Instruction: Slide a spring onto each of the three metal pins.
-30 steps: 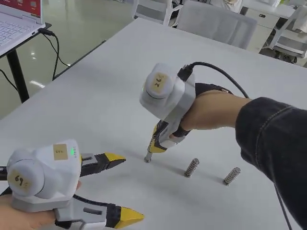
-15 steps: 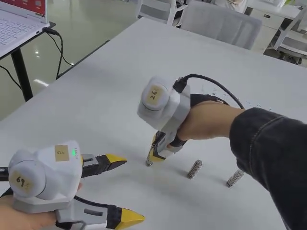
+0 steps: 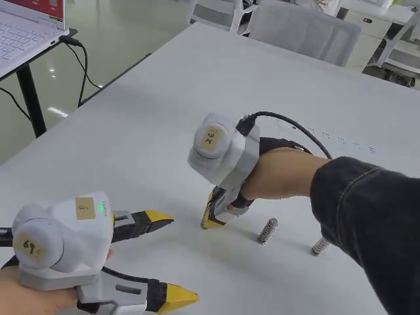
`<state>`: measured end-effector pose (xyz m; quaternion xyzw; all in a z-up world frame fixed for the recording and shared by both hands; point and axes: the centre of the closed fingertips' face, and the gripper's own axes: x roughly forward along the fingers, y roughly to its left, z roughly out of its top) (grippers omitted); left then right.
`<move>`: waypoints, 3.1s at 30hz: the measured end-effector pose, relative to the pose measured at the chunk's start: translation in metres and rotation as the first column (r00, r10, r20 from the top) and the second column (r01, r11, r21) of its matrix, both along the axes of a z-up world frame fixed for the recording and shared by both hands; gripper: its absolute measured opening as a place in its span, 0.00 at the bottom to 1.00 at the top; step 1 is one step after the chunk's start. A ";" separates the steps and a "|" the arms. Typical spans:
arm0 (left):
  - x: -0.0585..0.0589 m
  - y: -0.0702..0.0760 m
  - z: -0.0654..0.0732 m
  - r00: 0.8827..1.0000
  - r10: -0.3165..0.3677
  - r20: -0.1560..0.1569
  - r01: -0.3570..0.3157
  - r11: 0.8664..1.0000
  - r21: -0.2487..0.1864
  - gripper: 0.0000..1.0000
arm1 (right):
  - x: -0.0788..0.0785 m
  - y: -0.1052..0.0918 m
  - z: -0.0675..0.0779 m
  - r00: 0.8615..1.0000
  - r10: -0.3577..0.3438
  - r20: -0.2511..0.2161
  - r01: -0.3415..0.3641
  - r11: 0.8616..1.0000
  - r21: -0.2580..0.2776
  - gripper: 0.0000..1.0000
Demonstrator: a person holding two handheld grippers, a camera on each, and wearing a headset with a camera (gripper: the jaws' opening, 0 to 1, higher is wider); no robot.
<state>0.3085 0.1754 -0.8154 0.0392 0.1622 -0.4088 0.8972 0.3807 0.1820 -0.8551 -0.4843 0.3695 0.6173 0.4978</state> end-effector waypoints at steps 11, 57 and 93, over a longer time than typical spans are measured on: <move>0.000 0.000 0.000 1.000 0.002 0.000 -0.002 1.000 0.004 0.66 | -0.001 -0.002 -0.001 1.000 -0.008 -0.011 0.008 1.000 0.005 0.13; 0.003 -0.005 0.004 1.000 -0.025 -0.012 0.025 0.998 0.052 0.67 | 0.022 -0.075 0.017 0.971 -0.237 -0.020 0.237 0.961 0.141 0.52; 0.006 -0.013 0.010 0.999 -0.046 -0.012 0.046 0.996 0.078 0.67 | 0.042 -0.139 0.040 0.879 -0.477 -0.007 0.445 0.814 0.374 0.80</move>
